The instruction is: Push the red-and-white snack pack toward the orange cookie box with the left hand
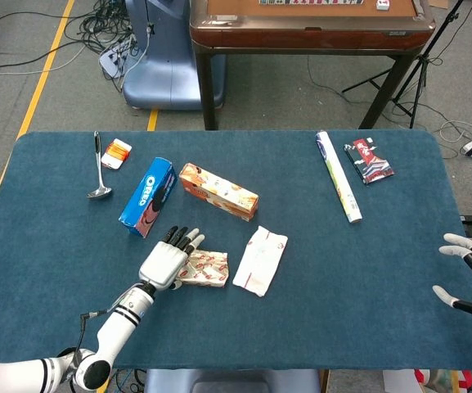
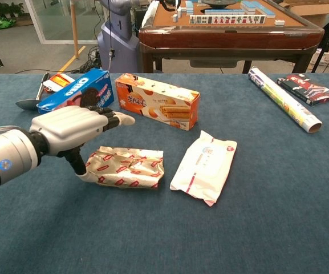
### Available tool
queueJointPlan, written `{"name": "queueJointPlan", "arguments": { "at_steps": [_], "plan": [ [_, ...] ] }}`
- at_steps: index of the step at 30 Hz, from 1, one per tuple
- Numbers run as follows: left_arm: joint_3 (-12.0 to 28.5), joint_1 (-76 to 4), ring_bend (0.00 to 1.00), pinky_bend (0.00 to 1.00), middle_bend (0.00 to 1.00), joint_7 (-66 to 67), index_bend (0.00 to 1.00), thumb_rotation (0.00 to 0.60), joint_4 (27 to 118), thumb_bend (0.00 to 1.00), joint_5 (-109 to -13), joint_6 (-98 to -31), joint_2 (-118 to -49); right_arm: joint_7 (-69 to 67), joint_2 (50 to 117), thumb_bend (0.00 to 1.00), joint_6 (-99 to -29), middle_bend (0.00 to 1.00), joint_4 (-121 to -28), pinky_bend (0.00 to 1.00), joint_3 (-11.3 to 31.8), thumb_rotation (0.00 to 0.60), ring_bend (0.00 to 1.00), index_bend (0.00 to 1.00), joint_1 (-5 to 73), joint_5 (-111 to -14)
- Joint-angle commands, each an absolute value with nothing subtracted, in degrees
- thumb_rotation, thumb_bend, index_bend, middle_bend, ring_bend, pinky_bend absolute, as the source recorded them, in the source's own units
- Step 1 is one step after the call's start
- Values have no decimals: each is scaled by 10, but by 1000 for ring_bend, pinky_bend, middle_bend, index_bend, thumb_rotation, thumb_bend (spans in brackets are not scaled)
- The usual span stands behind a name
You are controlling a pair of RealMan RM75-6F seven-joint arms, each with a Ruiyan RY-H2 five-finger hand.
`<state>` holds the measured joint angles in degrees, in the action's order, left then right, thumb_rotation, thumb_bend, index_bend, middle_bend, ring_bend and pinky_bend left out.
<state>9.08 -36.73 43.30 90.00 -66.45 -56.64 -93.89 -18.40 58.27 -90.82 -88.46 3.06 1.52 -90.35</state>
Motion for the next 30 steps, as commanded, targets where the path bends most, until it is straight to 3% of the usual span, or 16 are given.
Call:
{"name": "queueJointPlan", "arguments": {
  "at_steps": [1, 11, 30],
  "plan": [
    [76, -360, 0, 45, 0, 438, 0, 600, 911, 0, -667, -584, -928, -186, 582, 76, -908, 252, -884, 311, 31, 600, 230, 348, 15, -903],
    [44, -355, 0, 45, 0, 431, 0, 600, 966, 0, -693, -604, -915, -187, 582, 76, -911, 252, -884, 311, 31, 600, 230, 348, 14, -905],
    [80, -414, 0, 46, 0, 476, 0, 600, 907, 0, -603, -585, -987, -208, 577, 76, -922, 252, -879, 311, 33, 600, 230, 348, 7, -904]
  ]
}}
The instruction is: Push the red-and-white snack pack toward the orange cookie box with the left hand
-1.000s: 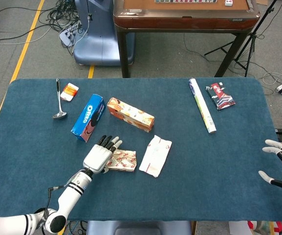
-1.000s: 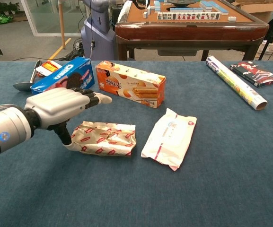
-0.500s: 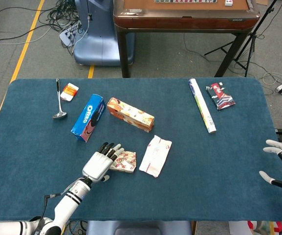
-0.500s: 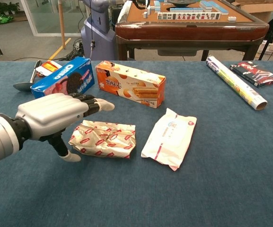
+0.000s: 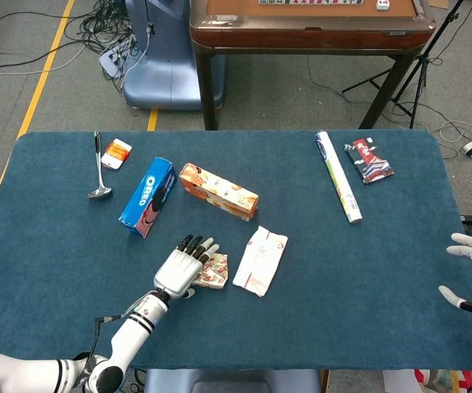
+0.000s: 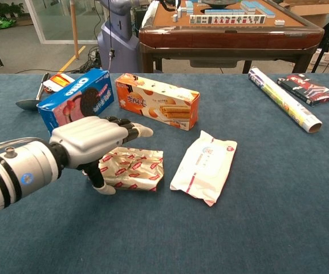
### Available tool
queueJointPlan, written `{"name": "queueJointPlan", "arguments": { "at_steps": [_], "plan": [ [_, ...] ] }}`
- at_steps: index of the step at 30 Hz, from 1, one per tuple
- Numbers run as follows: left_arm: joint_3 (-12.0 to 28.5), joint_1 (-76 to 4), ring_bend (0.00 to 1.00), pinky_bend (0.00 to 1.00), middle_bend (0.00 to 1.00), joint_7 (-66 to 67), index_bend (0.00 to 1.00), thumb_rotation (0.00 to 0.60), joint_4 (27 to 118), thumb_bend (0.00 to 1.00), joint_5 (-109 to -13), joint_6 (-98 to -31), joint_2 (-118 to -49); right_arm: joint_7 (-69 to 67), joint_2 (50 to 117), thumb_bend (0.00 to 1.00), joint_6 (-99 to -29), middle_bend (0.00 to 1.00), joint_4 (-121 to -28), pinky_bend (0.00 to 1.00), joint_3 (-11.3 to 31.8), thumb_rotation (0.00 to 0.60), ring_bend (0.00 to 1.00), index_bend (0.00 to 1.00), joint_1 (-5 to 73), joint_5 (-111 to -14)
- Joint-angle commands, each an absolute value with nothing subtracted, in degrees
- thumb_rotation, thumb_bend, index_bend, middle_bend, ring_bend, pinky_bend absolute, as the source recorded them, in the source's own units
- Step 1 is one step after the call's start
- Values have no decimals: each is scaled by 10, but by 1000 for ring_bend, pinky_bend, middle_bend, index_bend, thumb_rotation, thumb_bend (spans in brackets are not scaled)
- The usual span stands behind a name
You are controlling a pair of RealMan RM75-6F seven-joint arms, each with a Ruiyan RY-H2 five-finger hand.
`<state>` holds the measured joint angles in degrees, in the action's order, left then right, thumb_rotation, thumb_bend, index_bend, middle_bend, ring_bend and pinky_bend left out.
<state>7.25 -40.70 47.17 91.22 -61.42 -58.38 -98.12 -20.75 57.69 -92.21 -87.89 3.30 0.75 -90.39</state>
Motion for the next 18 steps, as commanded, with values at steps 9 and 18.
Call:
{"name": "queueJointPlan", "arguments": {
  "at_steps": [9, 18],
  "plan": [
    [104, -436, 0, 66, 0, 472, 0, 600, 865, 0, -578, -597, -1018, -213, 576, 76, -925, 252, -877, 311, 33, 600, 230, 348, 5, -904],
    [114, -455, 0, 94, 0, 468, 0, 600, 809, 0, -579, -611, -1039, -218, 575, 76, -923, 252, -875, 311, 34, 600, 230, 348, 5, -902]
  ]
}}
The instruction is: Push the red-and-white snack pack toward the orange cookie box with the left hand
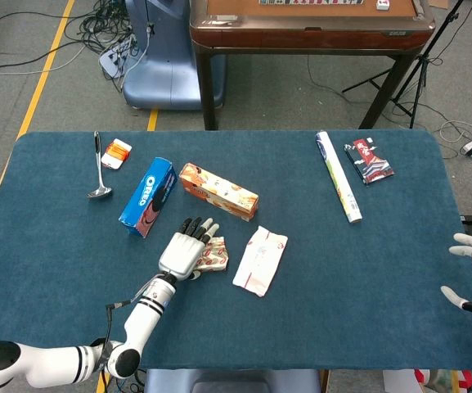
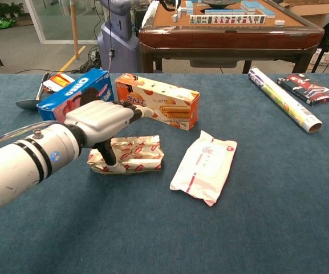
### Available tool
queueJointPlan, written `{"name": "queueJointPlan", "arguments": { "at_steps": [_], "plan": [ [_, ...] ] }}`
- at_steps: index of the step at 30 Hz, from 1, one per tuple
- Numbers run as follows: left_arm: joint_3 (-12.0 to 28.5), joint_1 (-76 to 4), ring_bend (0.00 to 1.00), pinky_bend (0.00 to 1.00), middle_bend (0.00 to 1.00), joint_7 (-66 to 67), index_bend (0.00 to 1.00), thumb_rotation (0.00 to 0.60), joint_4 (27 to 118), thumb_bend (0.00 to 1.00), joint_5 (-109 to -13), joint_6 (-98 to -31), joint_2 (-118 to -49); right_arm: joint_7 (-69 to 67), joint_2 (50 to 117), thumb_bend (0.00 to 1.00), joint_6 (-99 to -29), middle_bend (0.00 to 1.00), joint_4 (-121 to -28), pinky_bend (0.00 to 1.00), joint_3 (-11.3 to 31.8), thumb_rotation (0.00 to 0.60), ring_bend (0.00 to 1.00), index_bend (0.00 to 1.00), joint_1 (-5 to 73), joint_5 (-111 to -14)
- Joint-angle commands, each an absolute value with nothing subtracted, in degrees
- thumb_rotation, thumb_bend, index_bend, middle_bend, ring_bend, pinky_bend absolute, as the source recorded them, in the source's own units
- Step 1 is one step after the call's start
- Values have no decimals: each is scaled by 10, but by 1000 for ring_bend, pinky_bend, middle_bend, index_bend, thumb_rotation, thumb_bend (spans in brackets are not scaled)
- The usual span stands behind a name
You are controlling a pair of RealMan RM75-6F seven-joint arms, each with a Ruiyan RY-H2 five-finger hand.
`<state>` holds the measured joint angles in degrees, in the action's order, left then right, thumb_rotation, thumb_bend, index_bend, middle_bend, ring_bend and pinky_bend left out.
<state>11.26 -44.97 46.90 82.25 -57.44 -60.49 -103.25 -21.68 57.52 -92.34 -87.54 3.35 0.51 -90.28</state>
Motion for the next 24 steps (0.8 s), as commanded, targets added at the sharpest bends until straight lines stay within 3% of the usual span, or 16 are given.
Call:
{"name": "queueJointPlan", "arguments": {
  "at_steps": [1, 5, 7, 12, 15, 24],
  "plan": [
    [114, -456, 0, 105, 0, 466, 0, 600, 799, 0, -587, -617, -1043, -218, 575, 76, -923, 252, -875, 311, 34, 600, 230, 348, 5, -902],
    [108, -459, 0, 200, 0, 439, 0, 600, 752, 0, -640, -650, -1064, -220, 575, 76, -924, 252, -874, 311, 34, 600, 230, 348, 4, -901],
    [108, -459, 6, 303, 0, 420, 0, 600, 732, 0, -656, -659, -1074, -221, 575, 76, -924, 252, -874, 311, 34, 600, 230, 348, 4, -901],
    [113, -464, 113, 487, 77, 387, 90, 600, 675, 0, -682, -668, -1100, -224, 574, 76, -924, 252, -873, 311, 34, 600, 230, 348, 3, -902],
    [116, -470, 133, 518, 126, 381, 123, 600, 645, 0, -685, -662, -1112, -225, 574, 76, -925, 252, -872, 311, 34, 600, 230, 348, 3, -902],
    [125, -488, 134, 529, 141, 388, 118, 600, 585, 0, -694, -646, -1137, -232, 573, 77, -925, 252, -870, 311, 35, 600, 230, 348, 2, -901]
  ]
}}
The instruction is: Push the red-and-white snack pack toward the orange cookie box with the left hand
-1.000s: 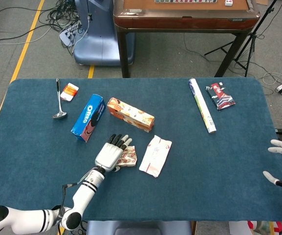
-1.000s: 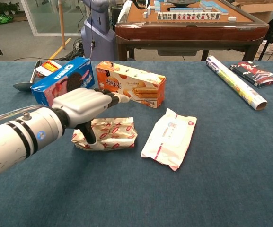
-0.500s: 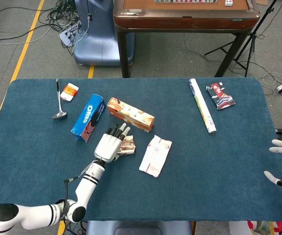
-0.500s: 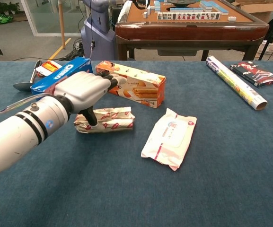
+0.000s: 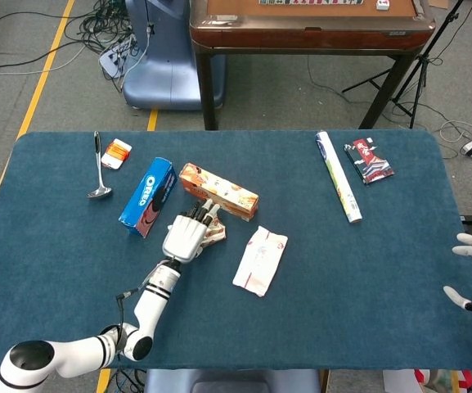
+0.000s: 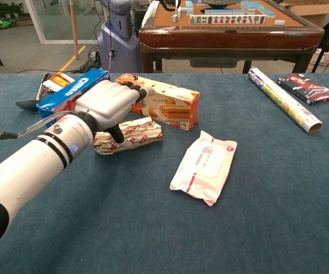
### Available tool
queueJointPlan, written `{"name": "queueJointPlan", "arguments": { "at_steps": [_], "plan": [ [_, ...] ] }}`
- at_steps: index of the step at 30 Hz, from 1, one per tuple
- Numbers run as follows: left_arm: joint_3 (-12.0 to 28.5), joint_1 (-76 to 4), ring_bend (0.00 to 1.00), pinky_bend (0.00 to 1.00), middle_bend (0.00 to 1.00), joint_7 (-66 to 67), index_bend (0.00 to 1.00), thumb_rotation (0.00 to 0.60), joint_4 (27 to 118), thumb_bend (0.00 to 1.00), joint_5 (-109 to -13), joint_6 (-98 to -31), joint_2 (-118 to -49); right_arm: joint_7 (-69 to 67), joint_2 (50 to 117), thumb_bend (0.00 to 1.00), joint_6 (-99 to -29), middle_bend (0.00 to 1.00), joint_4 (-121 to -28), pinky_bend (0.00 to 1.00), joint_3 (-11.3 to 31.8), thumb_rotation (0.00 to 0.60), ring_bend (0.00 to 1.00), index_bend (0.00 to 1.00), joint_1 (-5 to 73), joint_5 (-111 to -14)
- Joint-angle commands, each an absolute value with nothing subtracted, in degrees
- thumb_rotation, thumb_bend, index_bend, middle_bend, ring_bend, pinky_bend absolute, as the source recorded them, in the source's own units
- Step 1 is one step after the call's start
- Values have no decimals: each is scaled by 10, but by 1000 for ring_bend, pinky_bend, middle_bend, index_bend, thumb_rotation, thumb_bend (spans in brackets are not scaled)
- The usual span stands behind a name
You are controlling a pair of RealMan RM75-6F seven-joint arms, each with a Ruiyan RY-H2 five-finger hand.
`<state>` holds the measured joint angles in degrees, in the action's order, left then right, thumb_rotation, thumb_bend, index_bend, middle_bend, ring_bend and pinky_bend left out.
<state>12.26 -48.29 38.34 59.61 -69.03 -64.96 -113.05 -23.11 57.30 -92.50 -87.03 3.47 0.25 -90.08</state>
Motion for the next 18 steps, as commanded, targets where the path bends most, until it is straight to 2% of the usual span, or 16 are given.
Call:
{"name": "queueJointPlan", "arguments": {
  "at_steps": [1, 11, 15, 18],
  "plan": [
    [126, -489, 134, 529, 141, 390, 117, 600, 579, 0, -694, -646, -1140, -232, 573, 77, -926, 252, -870, 311, 35, 600, 230, 348, 2, -901],
    [145, -489, 139, 534, 148, 415, 116, 600, 520, 0, -691, -682, -1187, -237, 572, 76, -930, 252, -868, 311, 35, 600, 230, 348, 0, -903],
    [130, -472, 139, 536, 148, 424, 114, 600, 563, 0, -710, -708, -1167, -238, 572, 76, -930, 252, -868, 311, 35, 600, 230, 348, 0, -902],
    [109, -444, 139, 536, 148, 448, 102, 600, 636, 0, -721, -733, -1133, -237, 573, 76, -928, 252, -868, 311, 34, 600, 230, 348, 0, -903]
  ]
}}
